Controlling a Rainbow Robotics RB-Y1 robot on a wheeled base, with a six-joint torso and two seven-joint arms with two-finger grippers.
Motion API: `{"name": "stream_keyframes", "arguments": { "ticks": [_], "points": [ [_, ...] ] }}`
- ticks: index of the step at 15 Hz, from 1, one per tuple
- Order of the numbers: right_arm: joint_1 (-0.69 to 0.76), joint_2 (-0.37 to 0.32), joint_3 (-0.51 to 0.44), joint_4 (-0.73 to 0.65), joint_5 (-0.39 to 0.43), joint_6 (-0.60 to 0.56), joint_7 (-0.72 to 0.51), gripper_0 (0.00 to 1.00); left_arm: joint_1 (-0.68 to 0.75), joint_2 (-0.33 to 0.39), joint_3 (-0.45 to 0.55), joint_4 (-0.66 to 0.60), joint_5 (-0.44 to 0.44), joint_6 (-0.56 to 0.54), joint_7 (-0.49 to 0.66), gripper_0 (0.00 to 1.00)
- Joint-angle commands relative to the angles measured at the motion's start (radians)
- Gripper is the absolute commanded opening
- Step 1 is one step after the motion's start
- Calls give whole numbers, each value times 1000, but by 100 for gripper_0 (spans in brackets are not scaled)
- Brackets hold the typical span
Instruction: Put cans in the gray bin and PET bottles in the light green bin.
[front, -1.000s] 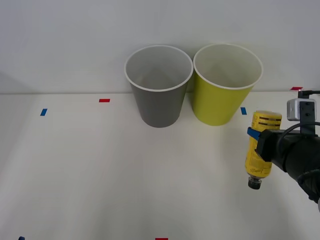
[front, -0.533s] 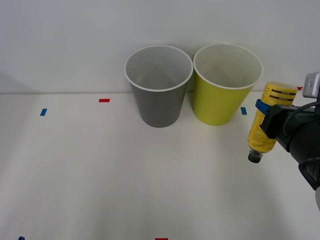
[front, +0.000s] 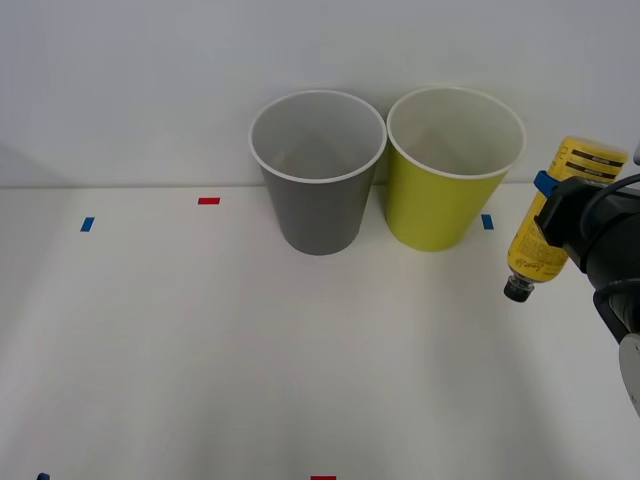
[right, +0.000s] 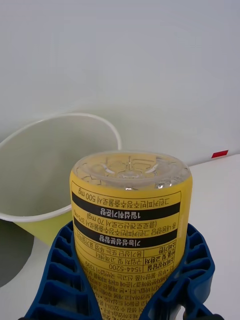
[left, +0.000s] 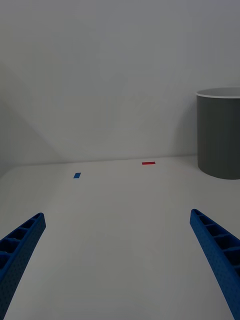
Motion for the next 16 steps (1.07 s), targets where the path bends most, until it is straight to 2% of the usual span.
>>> {"name": "stream_keyframes", "arguments": {
  "ticks": [1,6,11,16],
  "points": [
    [-28,16,-16,0,3,0,4,0,0,0,0,0,0,0,0,100],
    [-112,27,-36,0,-11,-43,13,0,0,0,0,0,0,0,0,100],
    [-281,43,-143,0,-141,-43,45,0,0,0,0,0,0,0,0,100],
    [-405,39,-232,27,-255,-88,233,0,0,0,0,0,0,0,0,100]
  ]
}}
